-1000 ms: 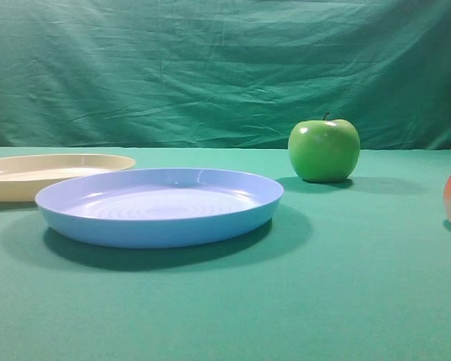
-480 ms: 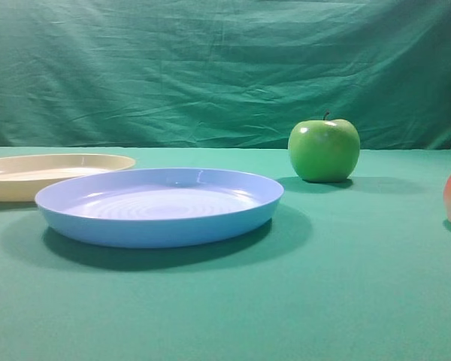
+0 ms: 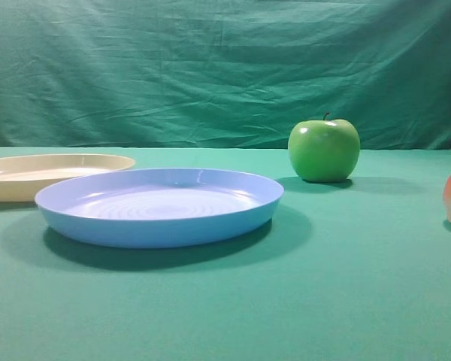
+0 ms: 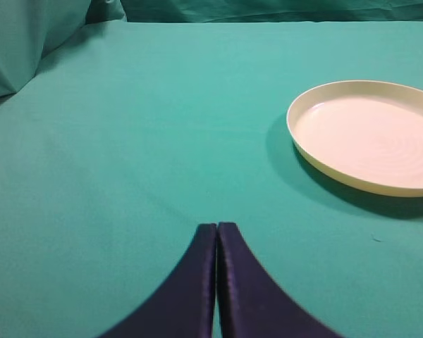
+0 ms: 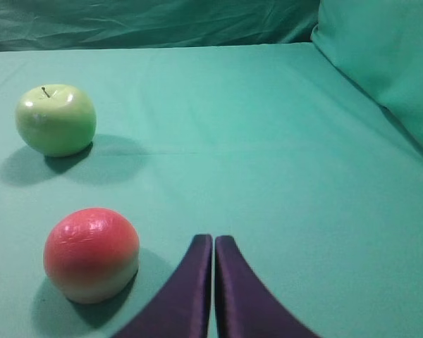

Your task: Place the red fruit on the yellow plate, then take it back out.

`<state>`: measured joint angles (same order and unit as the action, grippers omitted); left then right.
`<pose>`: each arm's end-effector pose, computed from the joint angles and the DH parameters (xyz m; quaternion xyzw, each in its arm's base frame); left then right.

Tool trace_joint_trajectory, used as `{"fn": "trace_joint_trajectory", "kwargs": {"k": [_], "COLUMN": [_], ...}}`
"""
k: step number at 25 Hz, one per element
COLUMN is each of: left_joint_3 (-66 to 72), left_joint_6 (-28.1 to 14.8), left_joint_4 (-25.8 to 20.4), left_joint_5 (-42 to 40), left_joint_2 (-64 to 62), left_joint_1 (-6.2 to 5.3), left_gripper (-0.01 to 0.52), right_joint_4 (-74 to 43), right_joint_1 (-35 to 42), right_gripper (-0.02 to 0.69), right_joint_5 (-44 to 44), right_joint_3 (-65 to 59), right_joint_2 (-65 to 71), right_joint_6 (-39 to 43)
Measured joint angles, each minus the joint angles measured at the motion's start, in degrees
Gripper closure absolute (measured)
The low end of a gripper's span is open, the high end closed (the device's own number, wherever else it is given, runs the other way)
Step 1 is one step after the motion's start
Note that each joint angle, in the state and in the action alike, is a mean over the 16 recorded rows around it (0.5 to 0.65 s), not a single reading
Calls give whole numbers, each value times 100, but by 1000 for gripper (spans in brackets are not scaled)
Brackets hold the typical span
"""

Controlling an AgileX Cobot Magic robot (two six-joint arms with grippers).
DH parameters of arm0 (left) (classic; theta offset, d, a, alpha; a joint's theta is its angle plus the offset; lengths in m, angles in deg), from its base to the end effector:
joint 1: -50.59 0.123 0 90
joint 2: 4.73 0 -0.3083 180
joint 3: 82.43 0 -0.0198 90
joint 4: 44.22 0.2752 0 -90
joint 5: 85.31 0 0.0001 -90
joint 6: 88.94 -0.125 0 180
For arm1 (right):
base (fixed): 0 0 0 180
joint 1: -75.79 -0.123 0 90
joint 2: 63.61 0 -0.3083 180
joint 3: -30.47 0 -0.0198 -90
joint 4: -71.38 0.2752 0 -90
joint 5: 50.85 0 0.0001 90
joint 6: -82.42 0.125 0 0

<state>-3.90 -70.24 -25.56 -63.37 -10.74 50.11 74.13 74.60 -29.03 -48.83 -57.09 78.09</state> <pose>0.0852 0.0143 0.1681 -0.0420 0.7939 0.0382 0.6054 0.0857 0.0040 0.1599 -0.0262 0.8066 0.0042 0.5905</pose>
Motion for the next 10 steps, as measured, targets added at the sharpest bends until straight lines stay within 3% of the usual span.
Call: {"fn": "trace_joint_trajectory", "kwargs": {"k": [10], "left_joint_3": [0], "left_joint_6": [0], "left_joint_4": [0], "left_joint_5": [0], "left_joint_2": [0], "left_joint_1": [0], "left_gripper": [514], "right_joint_4": [0], "right_joint_1": [0], "right_gripper": [665], "right_joint_5": [0], "right_joint_3": [0], "right_joint_2": [0], "right_joint_6": [0]}}
